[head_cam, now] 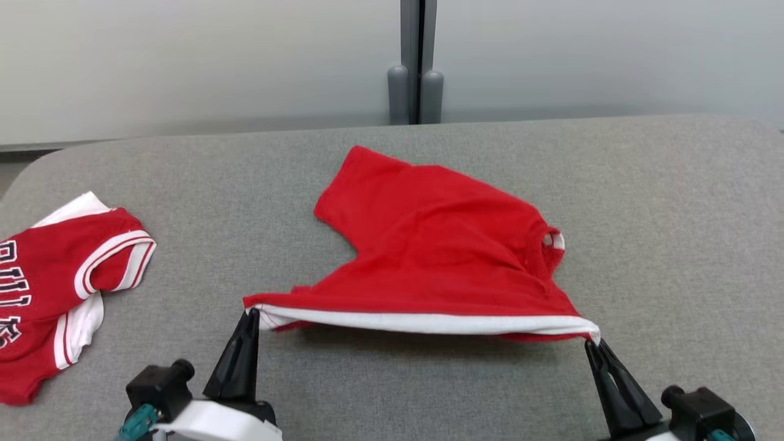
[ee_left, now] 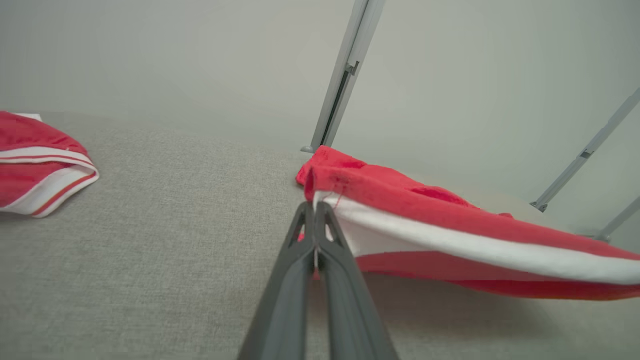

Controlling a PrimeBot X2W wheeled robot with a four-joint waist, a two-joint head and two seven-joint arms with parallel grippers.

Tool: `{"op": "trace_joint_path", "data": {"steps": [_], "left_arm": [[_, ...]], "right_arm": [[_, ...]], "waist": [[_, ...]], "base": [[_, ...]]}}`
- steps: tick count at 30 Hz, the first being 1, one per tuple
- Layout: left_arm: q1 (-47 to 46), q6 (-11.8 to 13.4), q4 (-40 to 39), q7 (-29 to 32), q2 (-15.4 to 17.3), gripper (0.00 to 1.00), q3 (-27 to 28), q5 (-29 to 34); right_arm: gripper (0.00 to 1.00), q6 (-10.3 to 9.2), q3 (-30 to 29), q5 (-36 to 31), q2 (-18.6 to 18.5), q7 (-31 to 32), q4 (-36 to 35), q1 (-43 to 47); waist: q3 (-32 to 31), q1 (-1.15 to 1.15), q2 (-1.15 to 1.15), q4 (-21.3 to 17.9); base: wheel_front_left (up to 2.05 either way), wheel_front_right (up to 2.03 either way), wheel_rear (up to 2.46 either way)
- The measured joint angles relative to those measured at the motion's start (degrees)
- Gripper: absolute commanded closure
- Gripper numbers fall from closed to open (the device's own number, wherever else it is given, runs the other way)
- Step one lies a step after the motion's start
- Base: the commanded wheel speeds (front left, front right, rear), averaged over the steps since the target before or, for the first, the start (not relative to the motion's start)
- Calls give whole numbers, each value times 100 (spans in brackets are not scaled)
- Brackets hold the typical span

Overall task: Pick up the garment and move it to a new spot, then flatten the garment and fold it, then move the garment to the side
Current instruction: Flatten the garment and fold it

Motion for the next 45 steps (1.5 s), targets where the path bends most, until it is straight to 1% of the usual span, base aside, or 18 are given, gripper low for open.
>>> {"op": "trace_joint_path", "data": {"steps": [6,10,16,19,23,26,27,31,34,38,45], "left_arm": [[986,352,-1195,490,122,100,9,-3],[1272,512,-1847,751,226,100,67,-15],[1128,528,-2139,991,366,100,87,-54],[656,419,-2070,1101,457,100,74,-60],[-264,207,-1689,1221,535,100,5,-77],[-1109,40,-1201,1335,568,100,-96,-162],[-1109,40,-1201,1335,568,100,-96,-162],[-2226,-126,-314,1443,625,100,-309,-224],[-3013,-177,393,1447,655,100,-493,-314],[-3805,-201,1356,1408,687,100,-767,-407],[-4727,-216,2614,1182,720,100,-1406,-794]], "right_arm": [[100,0,-236,-185,40,526,-1072,1096],[100,0,-320,-171,68,799,-1574,1477],[100,0,-367,-111,157,946,-1741,1450],[100,0,-399,-58,225,976,-1661,1174],[100,0,-436,-9,331,1081,-1466,615],[100,0,-454,23,402,1091,-1276,117],[100,0,-454,23,402,1091,-1276,117],[100,-1,-455,68,505,1084,-979,-455],[100,-1,-444,135,554,1055,-747,-843],[100,-1,-346,182,605,1002,-485,-1228],[100,-1,-103,231,637,783,-178,-1673]], "waist": [[-364,0,0,28],[-383,0,0,29],[-220,0,0,-2],[-43,0,0,-26],[303,0,0,-73],[620,0,0,-126],[620,0,0,-126],[1048,0,0,-226],[1342,0,0,-331],[1647,0,0,-538],[2009,0,0,-915]], "base": [[0,0,0],[0,0,0],[0,0,0],[0,0,0],[0,0,0],[0,0,0],[0,0,0],[0,0,0],[0,0,0],[0,0,0],[0,0,0]]}}
